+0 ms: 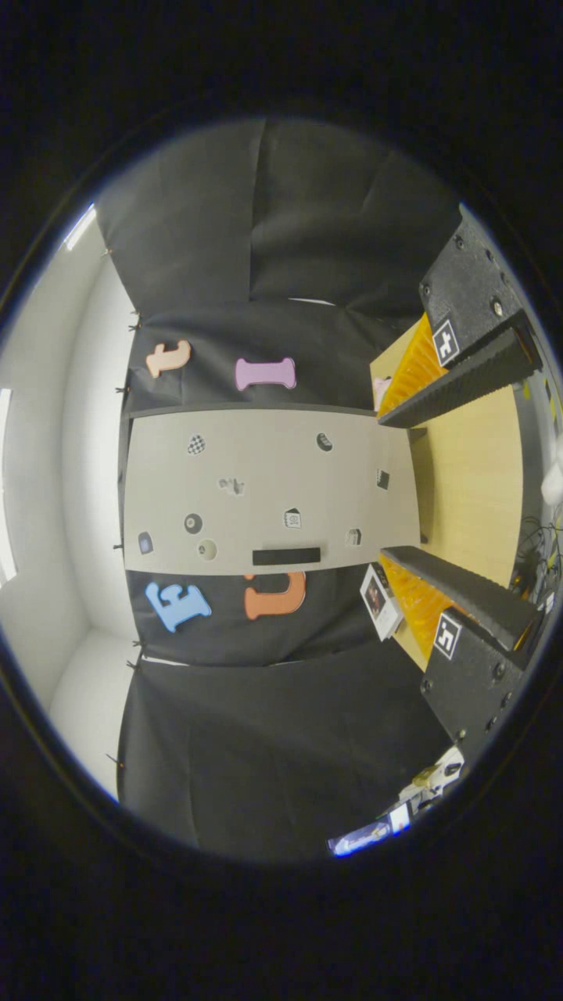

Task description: Open the shoe cabinet door, grab the shoes and put them into the shoe cabinet, then close the shoe cabinet door.

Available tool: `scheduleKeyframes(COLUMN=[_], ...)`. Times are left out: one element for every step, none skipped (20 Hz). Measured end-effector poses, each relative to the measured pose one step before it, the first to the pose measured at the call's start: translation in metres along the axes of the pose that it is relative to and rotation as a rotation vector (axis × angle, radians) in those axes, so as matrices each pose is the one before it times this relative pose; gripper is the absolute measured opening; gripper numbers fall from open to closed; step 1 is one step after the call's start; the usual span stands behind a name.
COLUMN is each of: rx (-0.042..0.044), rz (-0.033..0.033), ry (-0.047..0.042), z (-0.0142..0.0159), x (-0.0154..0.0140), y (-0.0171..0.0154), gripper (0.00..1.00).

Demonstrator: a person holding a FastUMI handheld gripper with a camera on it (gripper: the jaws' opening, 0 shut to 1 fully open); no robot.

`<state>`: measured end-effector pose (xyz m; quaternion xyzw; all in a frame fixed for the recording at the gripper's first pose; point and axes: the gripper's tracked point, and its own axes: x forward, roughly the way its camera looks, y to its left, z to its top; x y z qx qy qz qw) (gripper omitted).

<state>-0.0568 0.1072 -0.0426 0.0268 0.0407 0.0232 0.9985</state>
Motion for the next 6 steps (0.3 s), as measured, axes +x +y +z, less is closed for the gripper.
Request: scheduleKeyframes(rx=[-0.00036,0.00013,0.00009,0.00059,-0.0007,-0.00204], rz=[-0.00396,-0.00398,-0.00125,-0.00244,-0.00036,0.00016], ry=[-0.00305,-0.00233,-0.00324,-0.00136,-0.00016,0.00034], z=[0.00076,0.00083,0.00046,0.0005,0.00009,0.00026], x=[-0.00047,-0.00101,-0.00056,0.00035,0.00079,0.00019], y=[-0.00037,-0.00198,-0.00104,-0.00066,-0.00016,0.00015], gripper=[0.99,0.99,0.99,0.99,0.99,0.99])
